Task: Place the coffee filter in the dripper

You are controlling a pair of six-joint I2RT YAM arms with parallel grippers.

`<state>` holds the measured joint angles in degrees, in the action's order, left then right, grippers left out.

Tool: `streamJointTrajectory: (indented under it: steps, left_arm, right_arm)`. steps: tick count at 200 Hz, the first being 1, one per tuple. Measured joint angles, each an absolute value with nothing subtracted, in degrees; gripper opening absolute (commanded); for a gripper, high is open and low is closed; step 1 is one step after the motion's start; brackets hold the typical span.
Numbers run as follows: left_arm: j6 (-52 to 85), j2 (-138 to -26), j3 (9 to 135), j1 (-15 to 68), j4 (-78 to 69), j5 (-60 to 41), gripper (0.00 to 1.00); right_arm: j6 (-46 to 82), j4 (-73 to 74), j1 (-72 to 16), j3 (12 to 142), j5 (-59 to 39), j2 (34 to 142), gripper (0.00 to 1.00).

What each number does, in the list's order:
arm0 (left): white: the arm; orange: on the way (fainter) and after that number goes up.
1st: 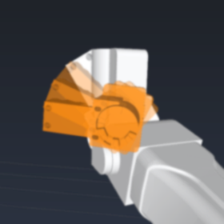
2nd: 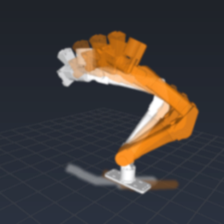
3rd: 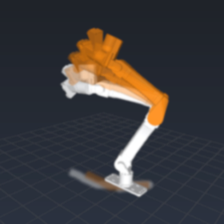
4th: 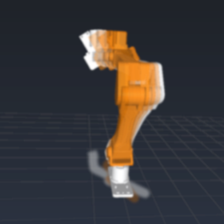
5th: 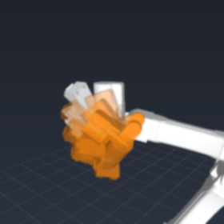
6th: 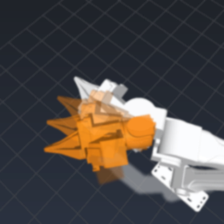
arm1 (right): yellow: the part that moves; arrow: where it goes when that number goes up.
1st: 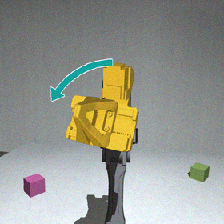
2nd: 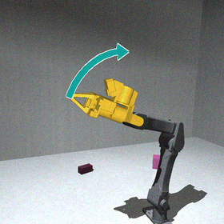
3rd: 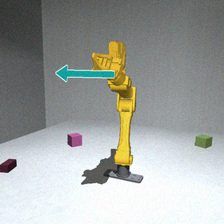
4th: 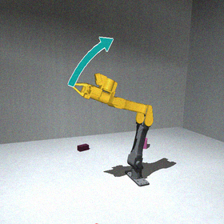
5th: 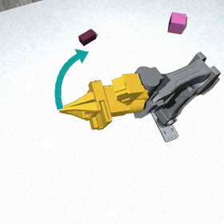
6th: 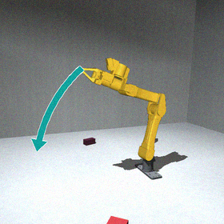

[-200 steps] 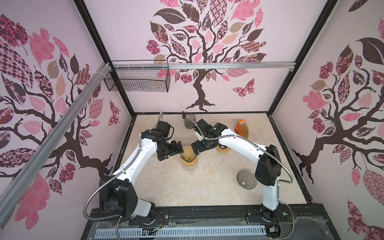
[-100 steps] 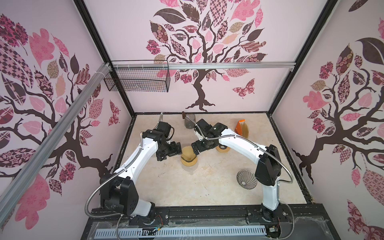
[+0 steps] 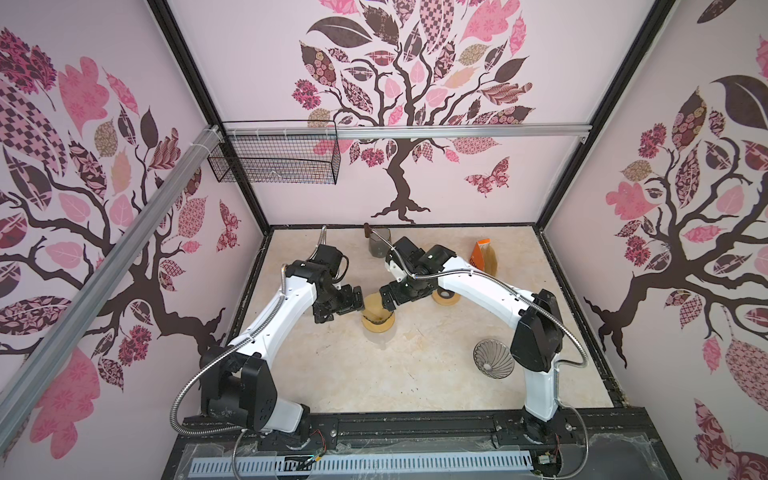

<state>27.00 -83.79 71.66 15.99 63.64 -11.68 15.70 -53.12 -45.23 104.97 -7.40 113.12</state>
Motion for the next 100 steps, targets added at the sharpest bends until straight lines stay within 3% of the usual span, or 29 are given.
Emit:
streamJointTrajectory:
  steps: [100]
  left_arm:
    - [27.00,-83.46,71.66,15.99,63.05,-14.50,0.98]
  right_arm:
    - [16.71,-51.16,-45.19,104.97,-10.44,109.49,1.00]
